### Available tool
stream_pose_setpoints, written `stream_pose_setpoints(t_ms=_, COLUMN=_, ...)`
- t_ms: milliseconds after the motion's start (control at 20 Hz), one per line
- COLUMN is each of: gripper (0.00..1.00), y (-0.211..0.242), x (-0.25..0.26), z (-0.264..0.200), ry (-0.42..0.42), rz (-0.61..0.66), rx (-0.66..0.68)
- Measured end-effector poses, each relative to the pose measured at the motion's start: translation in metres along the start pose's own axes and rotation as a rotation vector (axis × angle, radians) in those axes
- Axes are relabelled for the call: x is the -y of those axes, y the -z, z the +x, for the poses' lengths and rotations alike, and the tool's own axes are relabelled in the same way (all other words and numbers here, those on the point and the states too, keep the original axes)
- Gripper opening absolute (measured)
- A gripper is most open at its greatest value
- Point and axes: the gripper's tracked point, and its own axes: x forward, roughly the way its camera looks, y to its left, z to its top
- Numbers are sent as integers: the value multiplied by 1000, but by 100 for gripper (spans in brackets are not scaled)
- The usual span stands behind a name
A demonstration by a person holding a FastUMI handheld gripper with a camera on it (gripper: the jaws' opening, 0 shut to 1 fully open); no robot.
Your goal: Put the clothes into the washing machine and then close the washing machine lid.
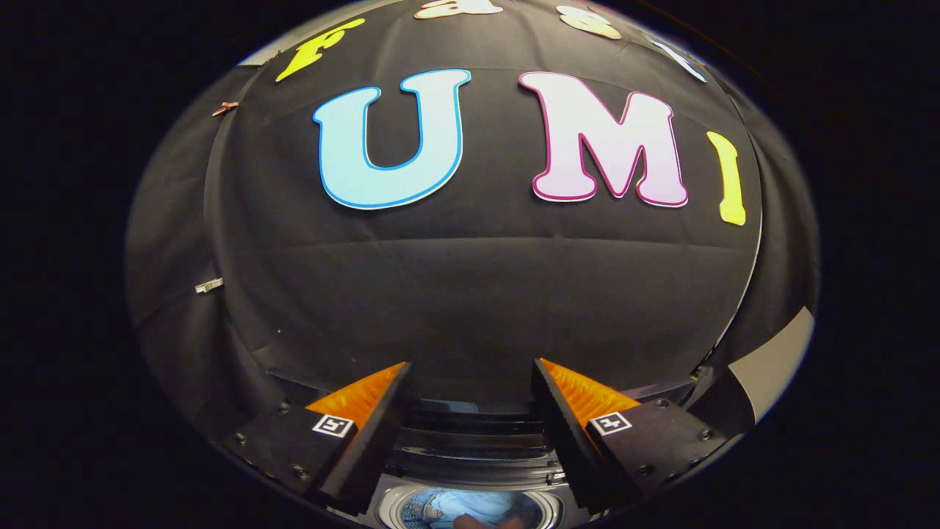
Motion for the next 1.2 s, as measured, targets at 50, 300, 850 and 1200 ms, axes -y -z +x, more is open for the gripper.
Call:
stream_pose_setpoints(t_ms=50, gripper=100, y=-1, x=0, z=0, ry=-1, rz=2, rx=11)
stream_pose_setpoints(t_ms=300, gripper=100, y=-2, x=-1, z=-9, ry=-27, rz=-8, rx=115)
stream_pose_setpoints(t_ms=850, gripper=100, y=3, x=-2, z=-28, ry=-58, rz=-19, rx=153)
stream_pose_setpoints(t_ms=1200, gripper=100, y=12, x=-3, z=-51, ry=-56, rz=-27, rx=150)
